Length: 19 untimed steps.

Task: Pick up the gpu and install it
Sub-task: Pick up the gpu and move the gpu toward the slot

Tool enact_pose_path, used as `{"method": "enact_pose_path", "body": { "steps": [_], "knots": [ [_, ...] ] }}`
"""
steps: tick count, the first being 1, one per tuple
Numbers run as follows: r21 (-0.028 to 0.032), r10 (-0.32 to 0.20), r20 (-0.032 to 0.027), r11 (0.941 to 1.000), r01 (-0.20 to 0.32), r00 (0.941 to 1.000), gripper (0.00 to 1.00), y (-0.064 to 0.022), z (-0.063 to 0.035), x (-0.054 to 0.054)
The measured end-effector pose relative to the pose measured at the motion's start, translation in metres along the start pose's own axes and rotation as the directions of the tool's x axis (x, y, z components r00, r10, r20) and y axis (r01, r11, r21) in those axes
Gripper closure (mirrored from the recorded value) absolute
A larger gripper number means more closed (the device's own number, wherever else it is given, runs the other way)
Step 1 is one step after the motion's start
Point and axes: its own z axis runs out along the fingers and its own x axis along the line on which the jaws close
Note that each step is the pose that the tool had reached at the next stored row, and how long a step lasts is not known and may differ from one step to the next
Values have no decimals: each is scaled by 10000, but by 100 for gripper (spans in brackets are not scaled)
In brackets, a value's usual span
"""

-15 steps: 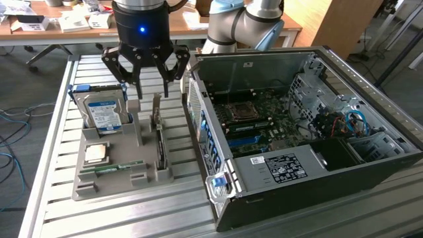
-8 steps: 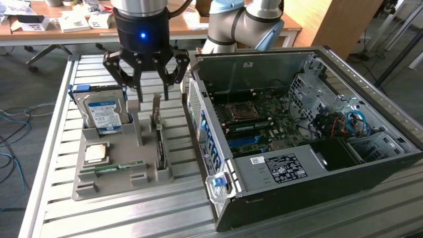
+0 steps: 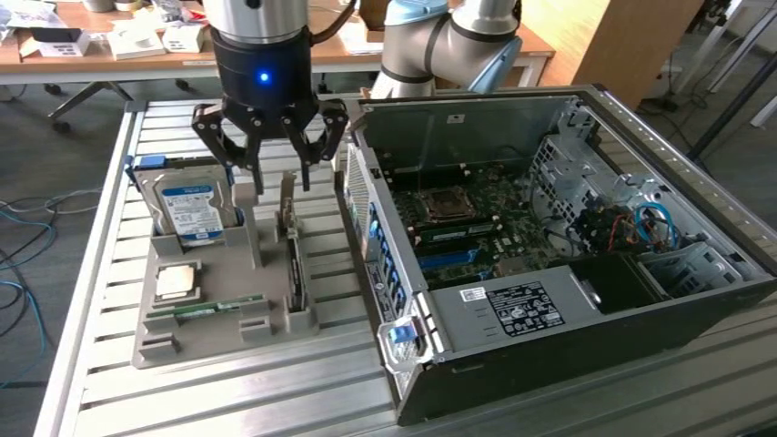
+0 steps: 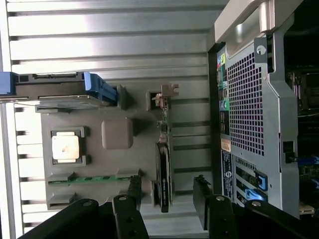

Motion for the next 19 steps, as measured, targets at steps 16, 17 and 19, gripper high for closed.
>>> {"method": "enact_pose_path", "body": {
  "steps": [16,17,19],
  "knots": [
    [1,1,-1,10000,-1,10000,46,-5,111,3],
    [1,0,0,10000,0,10000,46,-5,116,3],
    [1,1,0,10000,-1,10000,46,-6,125,3]
  ]
}}
